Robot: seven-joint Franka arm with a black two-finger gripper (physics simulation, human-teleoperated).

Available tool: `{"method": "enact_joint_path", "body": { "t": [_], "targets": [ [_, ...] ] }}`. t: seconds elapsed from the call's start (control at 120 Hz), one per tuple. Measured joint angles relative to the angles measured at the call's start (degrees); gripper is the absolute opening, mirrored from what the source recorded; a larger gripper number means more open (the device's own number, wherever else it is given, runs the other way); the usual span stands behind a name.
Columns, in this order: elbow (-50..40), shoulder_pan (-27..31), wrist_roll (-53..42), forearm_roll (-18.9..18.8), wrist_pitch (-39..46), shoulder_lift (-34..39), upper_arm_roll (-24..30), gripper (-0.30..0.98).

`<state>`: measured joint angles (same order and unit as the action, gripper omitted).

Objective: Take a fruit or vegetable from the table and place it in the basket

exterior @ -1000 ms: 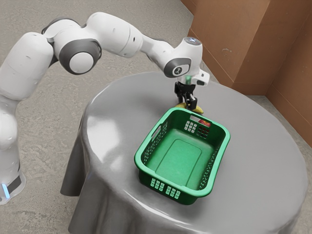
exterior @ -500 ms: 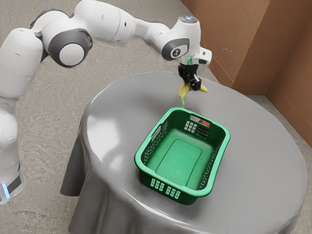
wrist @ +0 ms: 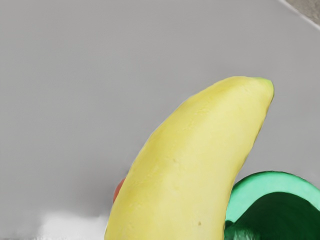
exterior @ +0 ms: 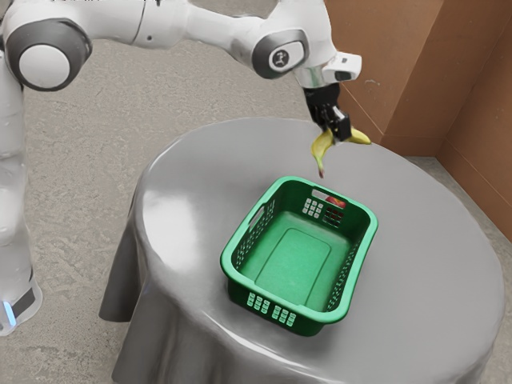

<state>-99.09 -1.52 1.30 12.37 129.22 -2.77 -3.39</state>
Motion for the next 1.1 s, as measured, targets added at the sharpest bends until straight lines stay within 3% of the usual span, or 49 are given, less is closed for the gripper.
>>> {"method": "enact_joint_path", "body": {
  "t": [0.242, 0.475, 0.65, 0.742, 0.825, 0.983, 1.042, 1.1],
  "targets": [
    [-7.93, -8.18, 3.37, 1.22, 0.18, 6.11, 3.12, 0.16],
    [-8.16, -1.81, 5.89, 0.99, 0.27, 5.84, 3.23, 0.16],
    [-8.17, -2.09, 7.28, 1.20, 0.82, 5.58, 3.45, 0.16],
    [-8.47, -2.16, 7.87, 1.52, 0.94, 5.79, 5.29, 0.40],
    [-8.51, -3.75, 8.36, 1.59, 1.01, 5.83, 5.74, 0.53],
    [-8.17, -4.27, 9.44, 1.60, 1.16, 5.89, 5.45, 0.63],
    [-7.40, -5.79, 12.39, 4.40, 1.14, 6.94, 1.53, 0.65],
    [-7.02, -3.12, 19.15, 6.73, 0.49, 8.15, -0.44, 0.66]
  ]
}}
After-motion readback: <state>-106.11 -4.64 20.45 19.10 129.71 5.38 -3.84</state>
